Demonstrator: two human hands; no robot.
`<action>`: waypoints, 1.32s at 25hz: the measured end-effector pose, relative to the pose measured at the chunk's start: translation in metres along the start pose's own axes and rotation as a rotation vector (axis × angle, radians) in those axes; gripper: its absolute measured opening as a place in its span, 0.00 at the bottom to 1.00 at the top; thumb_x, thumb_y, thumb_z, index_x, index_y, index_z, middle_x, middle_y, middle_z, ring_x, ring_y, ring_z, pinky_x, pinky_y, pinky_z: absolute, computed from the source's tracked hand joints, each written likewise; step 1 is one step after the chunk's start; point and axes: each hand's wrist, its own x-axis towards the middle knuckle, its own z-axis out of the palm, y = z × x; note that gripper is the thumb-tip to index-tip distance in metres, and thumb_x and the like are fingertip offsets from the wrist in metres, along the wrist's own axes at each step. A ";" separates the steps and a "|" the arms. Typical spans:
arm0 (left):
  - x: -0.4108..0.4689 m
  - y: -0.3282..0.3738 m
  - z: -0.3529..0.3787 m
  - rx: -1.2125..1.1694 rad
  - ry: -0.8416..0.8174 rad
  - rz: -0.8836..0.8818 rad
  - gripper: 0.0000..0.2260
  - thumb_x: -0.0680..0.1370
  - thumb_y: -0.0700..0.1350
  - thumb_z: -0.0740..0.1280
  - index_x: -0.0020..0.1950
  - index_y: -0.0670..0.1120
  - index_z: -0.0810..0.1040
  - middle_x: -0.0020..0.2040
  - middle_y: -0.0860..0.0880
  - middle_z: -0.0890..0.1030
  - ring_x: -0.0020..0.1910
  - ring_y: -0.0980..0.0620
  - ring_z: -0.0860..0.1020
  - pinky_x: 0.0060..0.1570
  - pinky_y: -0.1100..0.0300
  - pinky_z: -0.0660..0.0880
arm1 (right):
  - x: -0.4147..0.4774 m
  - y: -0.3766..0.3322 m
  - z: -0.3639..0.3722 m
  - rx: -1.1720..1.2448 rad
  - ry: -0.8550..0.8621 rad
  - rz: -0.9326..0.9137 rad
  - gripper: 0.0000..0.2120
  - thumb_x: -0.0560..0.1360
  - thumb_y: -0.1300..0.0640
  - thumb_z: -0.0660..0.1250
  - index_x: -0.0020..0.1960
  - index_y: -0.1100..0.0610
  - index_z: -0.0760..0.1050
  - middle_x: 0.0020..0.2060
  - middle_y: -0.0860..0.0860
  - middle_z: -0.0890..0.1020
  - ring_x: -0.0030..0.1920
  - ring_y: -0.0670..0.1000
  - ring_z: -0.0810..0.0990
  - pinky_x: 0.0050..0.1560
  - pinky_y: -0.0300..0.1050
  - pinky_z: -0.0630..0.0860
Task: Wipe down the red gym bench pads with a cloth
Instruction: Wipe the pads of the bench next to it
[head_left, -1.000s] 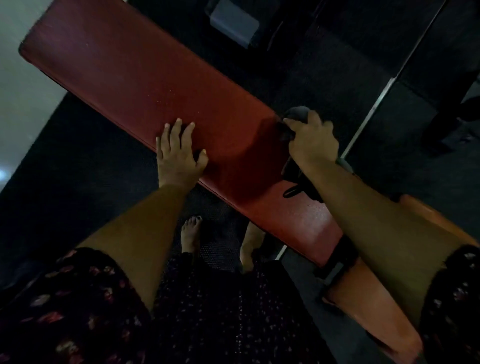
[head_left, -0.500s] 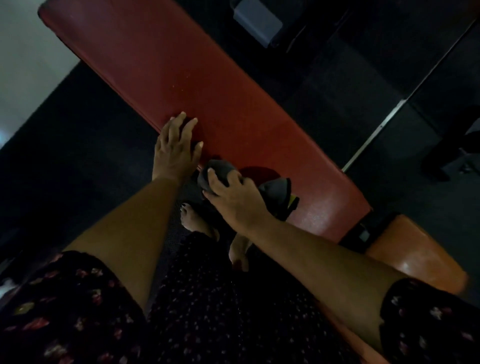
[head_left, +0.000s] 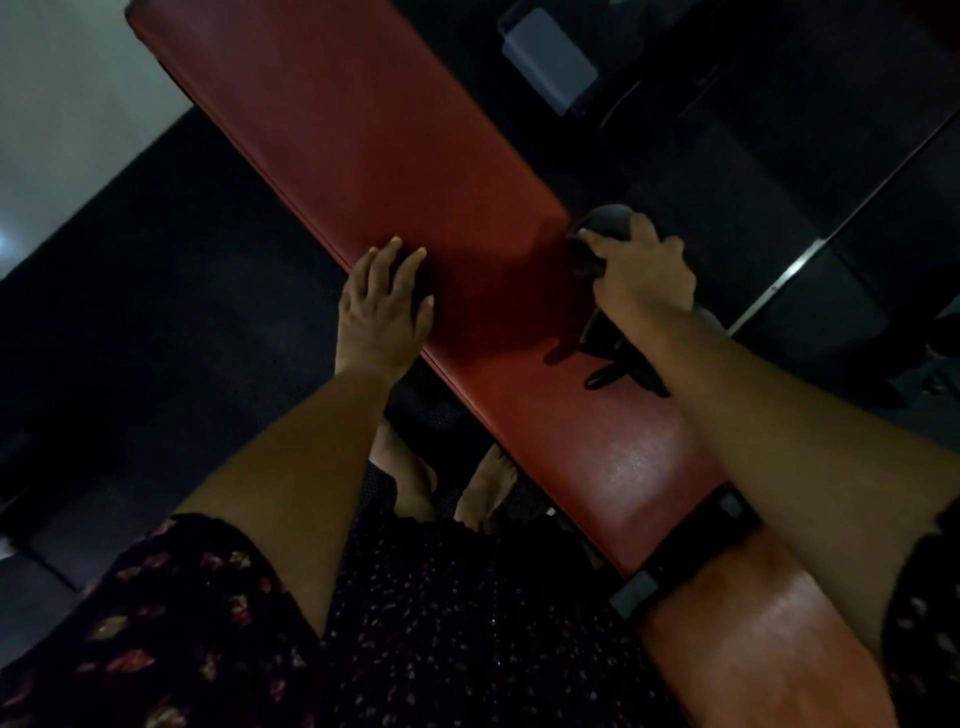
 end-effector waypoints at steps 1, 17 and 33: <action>0.000 -0.002 0.000 -0.002 0.004 0.010 0.24 0.83 0.54 0.56 0.79 0.53 0.57 0.79 0.51 0.54 0.78 0.46 0.50 0.74 0.46 0.54 | -0.004 -0.012 0.000 -0.049 0.034 -0.053 0.26 0.80 0.57 0.61 0.74 0.37 0.61 0.75 0.53 0.56 0.64 0.63 0.65 0.52 0.55 0.73; 0.064 -0.072 -0.058 0.320 -0.152 0.262 0.34 0.78 0.66 0.54 0.80 0.55 0.47 0.80 0.50 0.45 0.79 0.46 0.41 0.76 0.47 0.46 | -0.013 -0.092 -0.008 -0.116 -0.002 -0.334 0.24 0.81 0.54 0.56 0.74 0.37 0.60 0.78 0.51 0.51 0.67 0.63 0.62 0.56 0.56 0.72; 0.080 -0.106 -0.064 0.173 -0.065 0.301 0.25 0.82 0.57 0.49 0.78 0.54 0.58 0.79 0.50 0.56 0.78 0.46 0.51 0.75 0.46 0.53 | -0.085 -0.199 0.036 -0.393 -0.025 -0.710 0.24 0.78 0.55 0.55 0.75 0.52 0.64 0.75 0.59 0.59 0.56 0.65 0.73 0.42 0.52 0.78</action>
